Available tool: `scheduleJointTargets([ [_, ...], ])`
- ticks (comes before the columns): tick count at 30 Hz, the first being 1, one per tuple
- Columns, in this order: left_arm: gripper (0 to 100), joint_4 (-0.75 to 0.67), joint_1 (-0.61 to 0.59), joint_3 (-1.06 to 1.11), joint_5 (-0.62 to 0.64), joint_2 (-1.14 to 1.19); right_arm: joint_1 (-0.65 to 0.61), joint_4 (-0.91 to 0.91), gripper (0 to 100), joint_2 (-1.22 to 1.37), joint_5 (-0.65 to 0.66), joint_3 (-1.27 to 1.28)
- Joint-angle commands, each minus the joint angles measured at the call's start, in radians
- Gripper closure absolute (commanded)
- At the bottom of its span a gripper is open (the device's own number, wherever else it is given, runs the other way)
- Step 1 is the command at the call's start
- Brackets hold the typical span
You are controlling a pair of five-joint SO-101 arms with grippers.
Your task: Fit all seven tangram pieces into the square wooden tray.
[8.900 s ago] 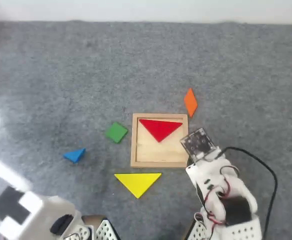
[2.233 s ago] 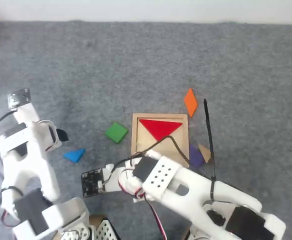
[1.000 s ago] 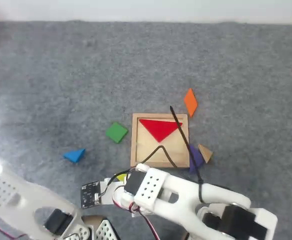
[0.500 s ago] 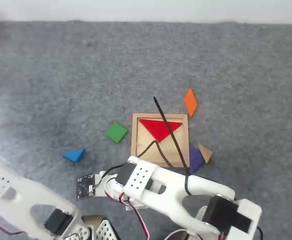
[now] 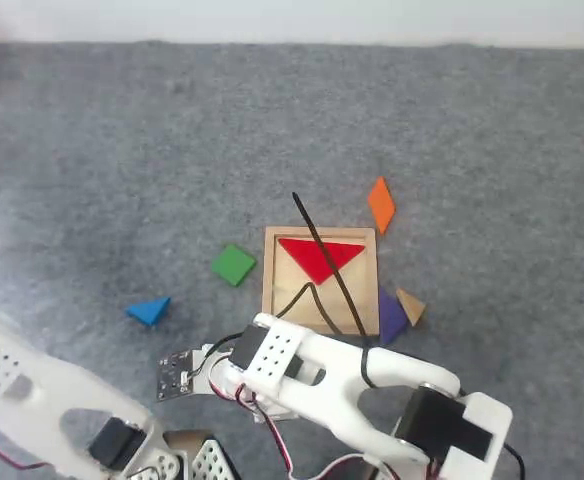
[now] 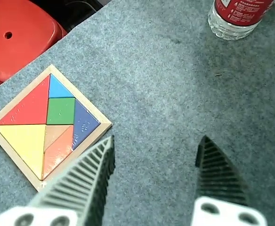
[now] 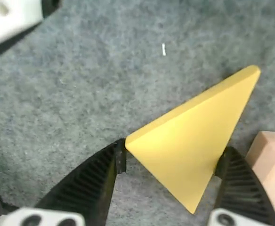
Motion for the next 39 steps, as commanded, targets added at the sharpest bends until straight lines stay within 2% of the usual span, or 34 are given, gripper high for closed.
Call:
scheduleJointTargets([
  [1, 72, 0.020, -0.003, -0.038, -0.009, -0.025, 0.010, 0.001, 69.1, -0.002, -0.011, -0.068],
  [16, 72, 0.018, -0.003, -0.038, -0.009, -0.025, 0.008, 0.059, 69.0, 0.007, -0.069, -0.140],
  [25, 72, 0.017, -0.005, -0.038, -0.009, -0.025, -0.065, 0.059, 68.9, 0.007, -0.213, -0.141],
  [39, 72, 0.017, -0.005, -0.038, -0.009, -0.025, -0.065, 0.077, 69.1, 0.008, -0.216, -0.138],
])
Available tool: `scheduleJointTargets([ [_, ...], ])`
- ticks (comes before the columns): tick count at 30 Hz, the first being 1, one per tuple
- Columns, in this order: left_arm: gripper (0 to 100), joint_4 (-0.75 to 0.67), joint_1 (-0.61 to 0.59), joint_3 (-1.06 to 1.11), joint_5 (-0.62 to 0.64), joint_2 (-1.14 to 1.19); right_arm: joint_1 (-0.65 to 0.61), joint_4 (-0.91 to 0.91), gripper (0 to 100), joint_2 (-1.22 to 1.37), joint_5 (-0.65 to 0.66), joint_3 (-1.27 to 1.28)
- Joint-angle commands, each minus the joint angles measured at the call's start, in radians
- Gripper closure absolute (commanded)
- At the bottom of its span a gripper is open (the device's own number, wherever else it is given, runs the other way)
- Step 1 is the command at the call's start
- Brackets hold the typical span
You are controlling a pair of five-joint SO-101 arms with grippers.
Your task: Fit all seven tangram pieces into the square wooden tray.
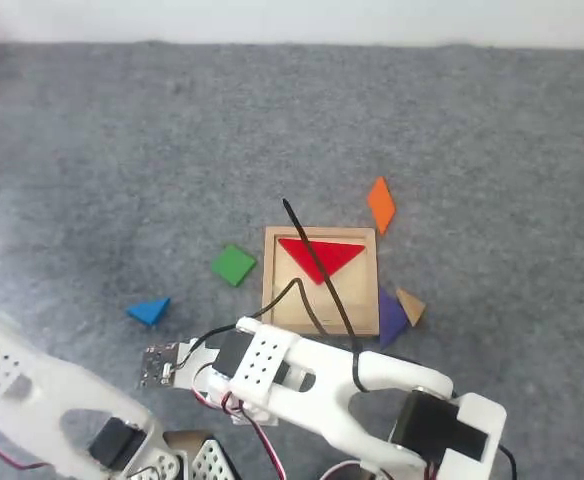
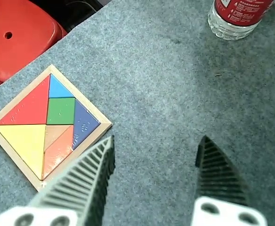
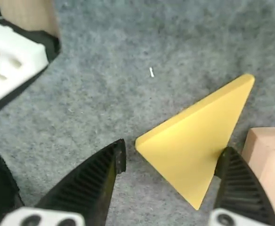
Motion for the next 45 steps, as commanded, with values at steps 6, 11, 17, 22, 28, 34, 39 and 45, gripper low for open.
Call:
scheduleJointTargets([
  [6, 72, 0.017, -0.006, -0.038, -0.008, -0.025, -0.010, 0.031, 69.1, 0.030, -0.011, -0.051],
  [11, 72, 0.017, -0.011, -0.038, -0.008, -0.025, -0.010, 0.035, 69.1, 0.099, -0.035, -0.094],
  [17, 72, 0.009, -0.017, -0.039, -0.015, -0.025, -0.010, 0.081, 69.3, 0.114, -0.055, -0.153],
  [22, 72, 0.009, -0.015, -0.039, -0.020, -0.025, -0.010, 0.084, 81.2, 0.114, -0.055, -0.152],
  [28, 72, 0.009, -0.015, -0.039, -0.020, -0.023, -0.010, 0.082, 94.6, 0.114, -0.054, -0.152],
  [34, 72, 0.011, -0.015, -0.039, -0.020, -0.023, -0.010, 0.082, 93.1, 0.114, -0.055, -0.153],
  [39, 72, 0.011, -0.015, -0.039, -0.020, -0.023, -0.012, 0.084, 83.4, 0.104, -0.063, -0.175],
  [45, 72, 0.011, -0.015, -0.039, -0.020, -0.023, -0.016, 0.082, 73.8, 0.111, -0.101, -0.242],
])
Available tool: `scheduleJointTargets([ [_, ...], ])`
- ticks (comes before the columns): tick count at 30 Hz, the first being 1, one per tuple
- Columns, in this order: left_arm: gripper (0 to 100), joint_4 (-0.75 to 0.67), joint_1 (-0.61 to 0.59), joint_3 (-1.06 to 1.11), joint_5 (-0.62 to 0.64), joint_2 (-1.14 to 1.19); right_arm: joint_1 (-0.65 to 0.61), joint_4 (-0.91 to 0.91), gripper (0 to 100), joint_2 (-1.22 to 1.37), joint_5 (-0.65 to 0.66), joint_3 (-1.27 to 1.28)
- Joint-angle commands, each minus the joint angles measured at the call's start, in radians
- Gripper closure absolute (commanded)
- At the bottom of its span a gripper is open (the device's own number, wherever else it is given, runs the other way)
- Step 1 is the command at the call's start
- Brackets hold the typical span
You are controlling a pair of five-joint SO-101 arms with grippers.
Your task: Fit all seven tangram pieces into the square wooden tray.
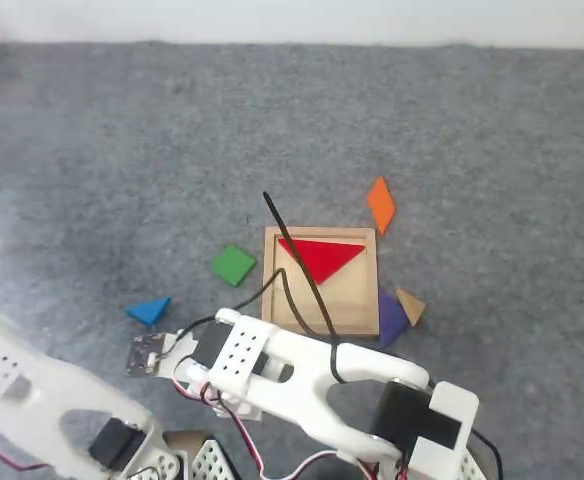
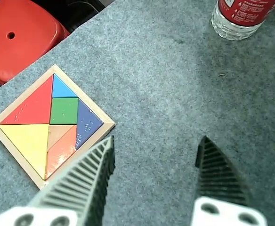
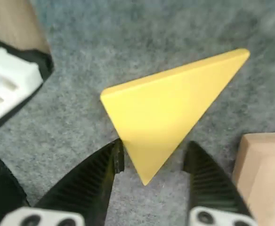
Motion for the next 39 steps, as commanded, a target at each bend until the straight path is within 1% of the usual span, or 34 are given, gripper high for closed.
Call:
scheduleJointTargets([
  [1, 72, 0.011, -0.006, -0.039, -0.011, -0.023, -0.012, 0.007, 73.9, -0.010, -0.081, -0.074],
  [6, 72, 0.008, -0.008, -0.039, -0.009, -0.023, -0.012, -0.005, 73.8, -0.005, -0.359, -0.103],
  [8, 72, -0.023, -0.038, -0.039, -0.008, -0.025, -0.012, -0.035, 73.8, -0.005, -0.462, -0.100],
  [10, 72, -0.068, -0.078, -0.039, -0.006, -0.034, -0.012, -0.064, 73.7, -0.001, -0.540, -0.098],
  [13, 73, -0.161, -0.150, -0.035, -0.009, -0.083, -0.031, -0.096, 73.7, 0.038, -0.618, -0.100],
  [16, 73, -0.195, -0.212, -0.035, -0.009, -0.130, -0.093, -0.085, 73.8, 0.091, -0.629, -0.107],
  [18, 73, -0.192, -0.232, -0.035, -0.012, -0.157, -0.082, -0.081, 73.8, 0.110, -0.632, -0.123],
  [22, 73, -0.193, -0.236, -0.035, -0.017, -0.173, -0.082, -0.008, 73.8, 0.114, -0.629, -0.175],
  [24, 73, -0.190, -0.233, -0.030, -0.052, -0.172, -0.082, 0.056, 73.8, 0.104, -0.628, -0.206],
  [27, 73, -0.216, -0.229, 0.038, -0.066, -0.175, -0.084, 0.133, 73.8, 0.074, -0.591, -0.241],
  [31, 73, -0.244, -0.235, 0.076, -0.068, -0.180, -0.082, 0.124, 73.8, 0.015, -0.572, -0.212],
  [34, 73, -0.247, -0.250, 0.076, -0.069, -0.181, -0.082, 0.076, 73.8, -0.041, -0.574, -0.169],
  [36, 73, -0.278, -0.288, 0.076, -0.063, -0.181, -0.084, 0.027, 73.8, -0.070, -0.574, -0.132],
  [39, 73, -0.330, -0.381, 0.074, -0.061, -0.183, -0.099, -0.044, 73.8, -0.088, -0.572, -0.089],
])
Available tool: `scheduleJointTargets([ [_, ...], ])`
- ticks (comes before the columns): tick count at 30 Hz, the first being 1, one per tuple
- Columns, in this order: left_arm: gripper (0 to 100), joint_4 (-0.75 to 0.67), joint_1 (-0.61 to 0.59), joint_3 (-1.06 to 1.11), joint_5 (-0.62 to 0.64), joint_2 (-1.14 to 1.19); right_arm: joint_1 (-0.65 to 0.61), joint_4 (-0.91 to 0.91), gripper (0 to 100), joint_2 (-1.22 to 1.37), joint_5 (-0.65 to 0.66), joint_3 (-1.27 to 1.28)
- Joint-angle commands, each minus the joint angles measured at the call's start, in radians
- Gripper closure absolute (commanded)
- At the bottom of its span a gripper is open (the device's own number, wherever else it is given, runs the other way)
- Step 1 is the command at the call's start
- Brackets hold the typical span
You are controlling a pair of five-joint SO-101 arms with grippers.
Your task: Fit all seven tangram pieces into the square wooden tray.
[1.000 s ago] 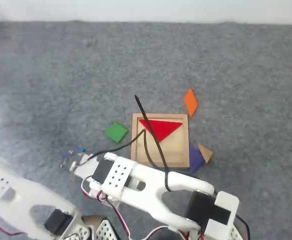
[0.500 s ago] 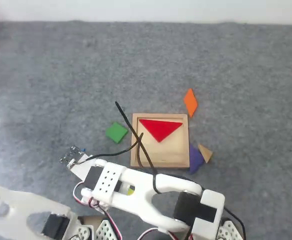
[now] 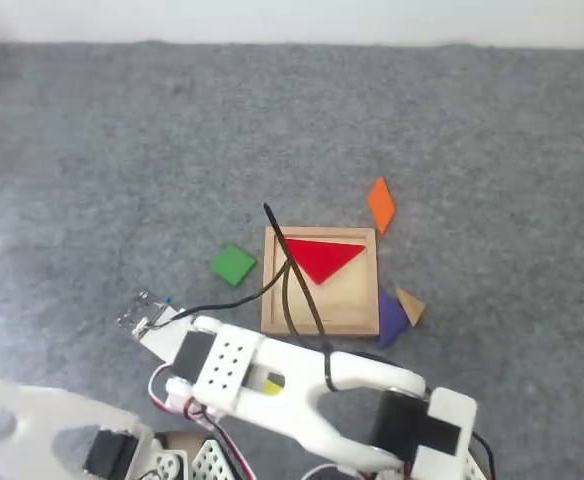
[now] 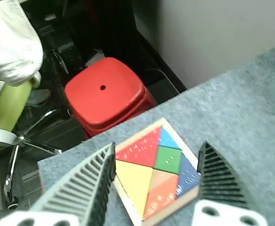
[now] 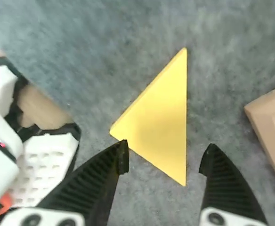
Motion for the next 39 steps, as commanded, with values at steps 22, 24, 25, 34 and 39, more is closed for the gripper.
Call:
scheduleJointTargets([
  [22, 73, 0.276, -0.017, -0.197, -0.226, -0.072, 0.598, 0.237, 71.9, -0.453, 0.344, -0.181],
  [24, 73, 0.299, 0.060, -0.234, -0.252, -0.072, 0.776, 0.260, 71.9, -0.545, 0.364, -0.176],
  [25, 73, 0.305, 0.092, -0.214, -0.258, -0.084, 0.862, 0.283, 71.9, -0.584, 0.370, -0.169],
  [34, 74, 0.295, 0.442, 0.766, -0.476, -0.658, 1.437, 0.196, 71.9, -0.897, 0.526, 0.281],
  [39, 74, 0.293, 0.715, 1.187, -0.532, -1.069, 1.652, -0.143, 71.9, -1.156, 0.706, 0.796],
])
